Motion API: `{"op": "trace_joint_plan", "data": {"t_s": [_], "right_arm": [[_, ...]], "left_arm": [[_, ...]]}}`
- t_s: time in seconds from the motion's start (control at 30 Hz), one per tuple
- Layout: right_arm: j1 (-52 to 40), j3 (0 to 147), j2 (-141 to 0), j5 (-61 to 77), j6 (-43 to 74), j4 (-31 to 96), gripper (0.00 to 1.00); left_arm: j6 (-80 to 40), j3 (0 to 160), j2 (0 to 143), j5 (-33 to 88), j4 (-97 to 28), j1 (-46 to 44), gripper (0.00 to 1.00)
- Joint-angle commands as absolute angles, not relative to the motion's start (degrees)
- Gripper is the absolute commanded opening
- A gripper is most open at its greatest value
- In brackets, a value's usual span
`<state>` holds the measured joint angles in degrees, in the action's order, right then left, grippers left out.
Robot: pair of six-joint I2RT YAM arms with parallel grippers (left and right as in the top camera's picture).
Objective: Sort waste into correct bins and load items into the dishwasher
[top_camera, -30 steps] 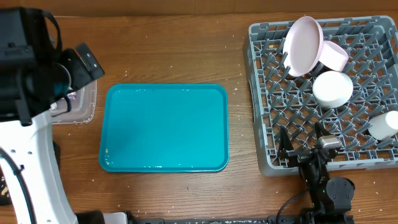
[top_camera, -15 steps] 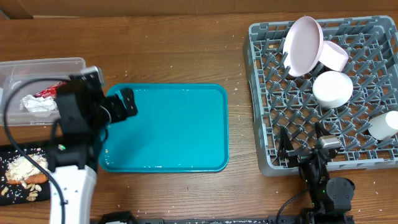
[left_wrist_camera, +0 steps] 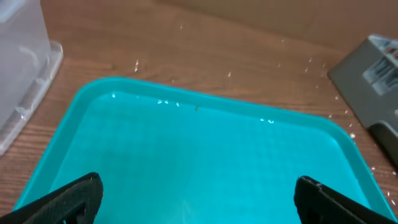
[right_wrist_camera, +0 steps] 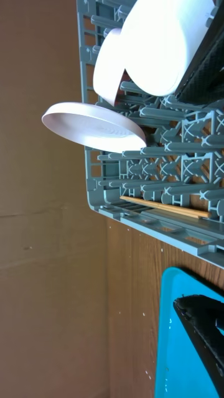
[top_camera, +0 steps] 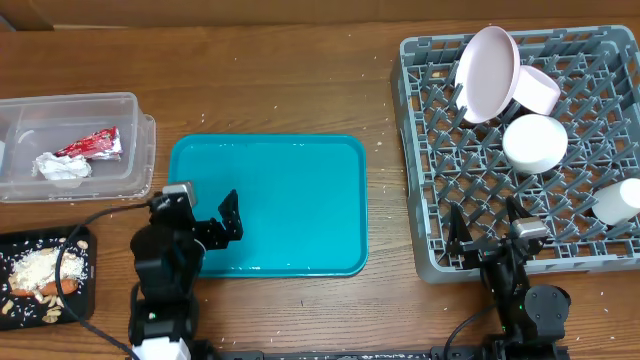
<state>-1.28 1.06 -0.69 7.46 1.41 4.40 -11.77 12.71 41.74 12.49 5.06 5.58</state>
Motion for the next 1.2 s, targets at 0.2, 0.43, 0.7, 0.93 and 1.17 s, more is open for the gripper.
{"op": "trace_joint_plan", "data": {"t_s": [0.2, 0.43, 0.7, 0.93, 1.17], "right_arm": [[-1.58, 0.47, -0.16, 7.18, 1.06, 4.19, 1.0], [-1.58, 0.47, -0.16, 7.18, 1.06, 4.19, 1.0], [-1.58, 0.47, -0.16, 7.18, 1.08, 4.19, 1.0], [-1.58, 0.47, -0.16, 7.18, 1.06, 4.19, 1.0], [-1.58, 0.47, -0.16, 7.18, 1.06, 4.19, 1.0]], "left_arm": [[-10.68, 4.32, 26.55, 11.99, 6.72, 5.1, 1.0], [-10.31, 0.27, 14.52, 11.09, 3.03, 5.23, 1.0], [-10.26, 0.27, 6.04, 8.32, -3.7, 5.23, 1.0], [-10.28, 0.27, 0.03, 8.36, -3.66, 5.21, 1.0], [-10.26, 0.27, 0.16, 6.92, -3.77, 5.32, 1.0]]}}
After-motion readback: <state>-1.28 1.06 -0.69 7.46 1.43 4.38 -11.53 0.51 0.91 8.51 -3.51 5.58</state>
